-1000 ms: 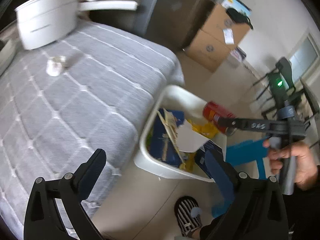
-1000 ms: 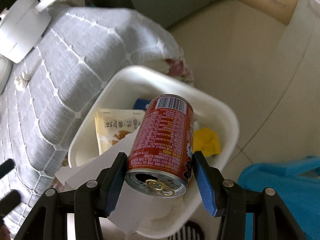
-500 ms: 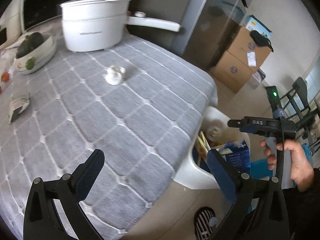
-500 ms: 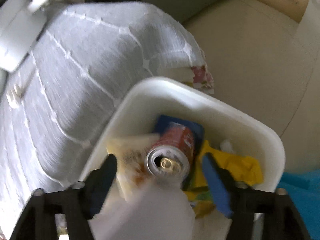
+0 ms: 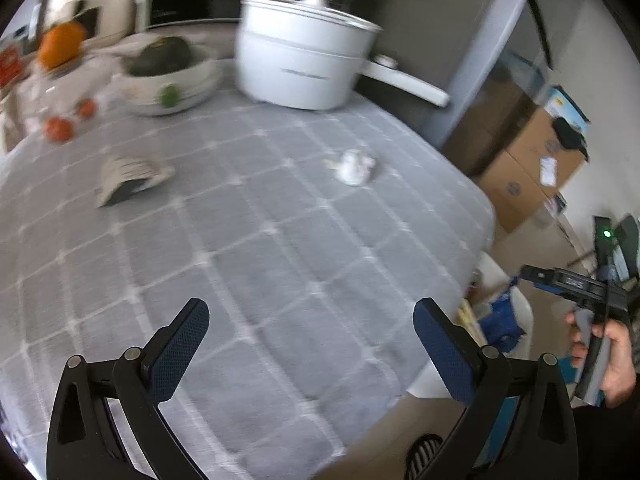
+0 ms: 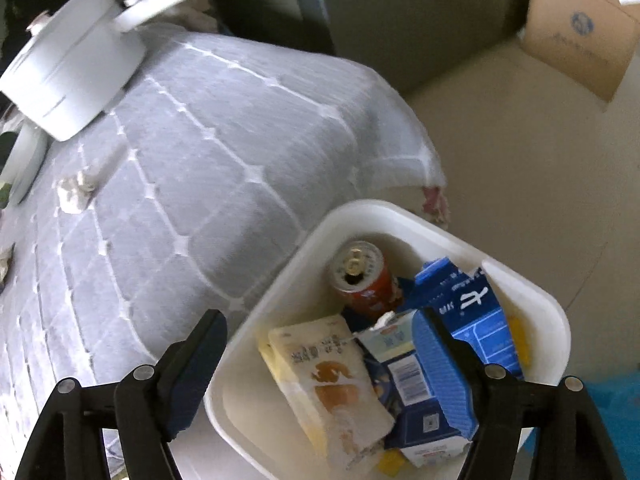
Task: Collect trash
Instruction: 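Grasp the crumpled paper wrapper with the left tool while the right tool grasps the white tissue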
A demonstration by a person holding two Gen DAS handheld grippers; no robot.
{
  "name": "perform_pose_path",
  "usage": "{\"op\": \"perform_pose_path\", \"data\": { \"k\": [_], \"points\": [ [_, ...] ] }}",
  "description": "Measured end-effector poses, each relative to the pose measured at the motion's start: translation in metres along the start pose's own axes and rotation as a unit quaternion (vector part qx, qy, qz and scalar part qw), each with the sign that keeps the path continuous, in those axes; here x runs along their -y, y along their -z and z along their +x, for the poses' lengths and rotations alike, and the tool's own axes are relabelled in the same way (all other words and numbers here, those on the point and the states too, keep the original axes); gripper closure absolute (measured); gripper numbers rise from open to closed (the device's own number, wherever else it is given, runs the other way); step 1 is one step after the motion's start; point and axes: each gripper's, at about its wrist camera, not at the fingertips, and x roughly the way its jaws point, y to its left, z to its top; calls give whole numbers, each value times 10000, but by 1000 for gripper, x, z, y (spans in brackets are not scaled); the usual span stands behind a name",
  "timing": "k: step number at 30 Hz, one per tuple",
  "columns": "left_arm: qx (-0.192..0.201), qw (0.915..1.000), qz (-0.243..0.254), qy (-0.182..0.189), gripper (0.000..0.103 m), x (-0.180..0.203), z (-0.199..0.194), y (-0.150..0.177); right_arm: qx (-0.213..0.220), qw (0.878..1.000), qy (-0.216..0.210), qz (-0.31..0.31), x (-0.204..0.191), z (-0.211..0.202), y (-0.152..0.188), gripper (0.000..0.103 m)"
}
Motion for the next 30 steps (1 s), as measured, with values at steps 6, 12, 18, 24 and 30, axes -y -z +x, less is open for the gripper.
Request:
{"op": "perform_pose_path", "data": {
  "k": [6,12,18,24,30],
  "points": [
    [368,9959,-463,-689,0,-60,-16,12,113,9992,42,-385,-41,0,2,21],
    [561,9884,-672,-1238,0,-100,-12,1,155,9966,130,-793,-98,20,0,19],
    [357,9879,2,-1510,0,-108,14,-31,265,9918,23,-1254,-160,43,-20,19],
    [-71,9837,954,-1524,0,-111,55,-70,378,9892,-255,-1396,-195,73,-32,18],
    [-326,9700,1602,-1799,0,-113,89,-85,475,9858,-229,-1596,-222,103,-42,18]
  ]
}}
